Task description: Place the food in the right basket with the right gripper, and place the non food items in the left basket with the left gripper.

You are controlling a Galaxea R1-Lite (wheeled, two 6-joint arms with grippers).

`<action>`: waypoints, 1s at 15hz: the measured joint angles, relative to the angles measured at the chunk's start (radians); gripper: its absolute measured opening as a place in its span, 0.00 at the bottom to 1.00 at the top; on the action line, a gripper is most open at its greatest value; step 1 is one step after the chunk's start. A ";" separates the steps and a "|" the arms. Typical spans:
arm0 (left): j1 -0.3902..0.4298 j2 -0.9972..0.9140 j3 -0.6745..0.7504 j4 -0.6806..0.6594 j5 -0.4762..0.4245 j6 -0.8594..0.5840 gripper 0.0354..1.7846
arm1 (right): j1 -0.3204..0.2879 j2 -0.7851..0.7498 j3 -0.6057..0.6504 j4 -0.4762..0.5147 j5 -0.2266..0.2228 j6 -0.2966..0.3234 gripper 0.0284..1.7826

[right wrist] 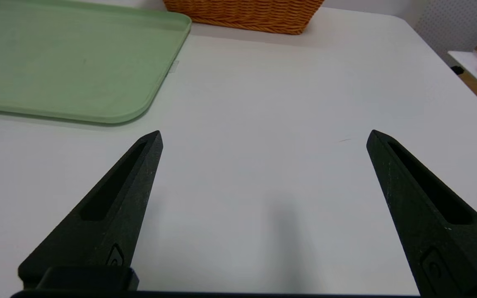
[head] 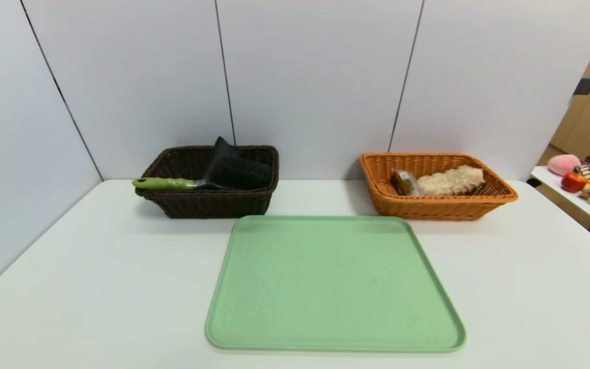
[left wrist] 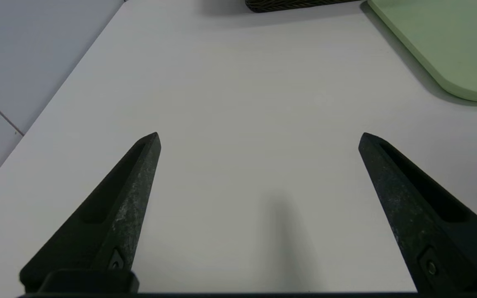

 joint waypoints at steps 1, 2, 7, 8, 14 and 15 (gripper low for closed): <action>0.000 0.000 0.000 0.000 0.003 -0.020 0.94 | 0.000 0.000 0.000 -0.002 -0.019 0.046 0.95; 0.000 0.000 0.000 -0.001 0.009 -0.062 0.94 | -0.001 0.000 0.000 -0.004 -0.041 0.083 0.95; -0.001 0.001 0.000 -0.005 0.013 -0.087 0.94 | -0.003 0.000 0.002 -0.006 -0.044 0.091 0.95; -0.001 0.001 0.000 -0.005 0.013 -0.087 0.94 | -0.003 0.000 0.002 -0.006 -0.045 0.091 0.95; -0.001 0.001 0.000 -0.005 0.013 -0.087 0.94 | -0.003 0.000 0.000 -0.003 -0.045 0.090 0.95; -0.001 0.001 0.000 -0.005 0.013 -0.087 0.94 | -0.003 0.000 0.000 -0.004 -0.045 0.090 0.95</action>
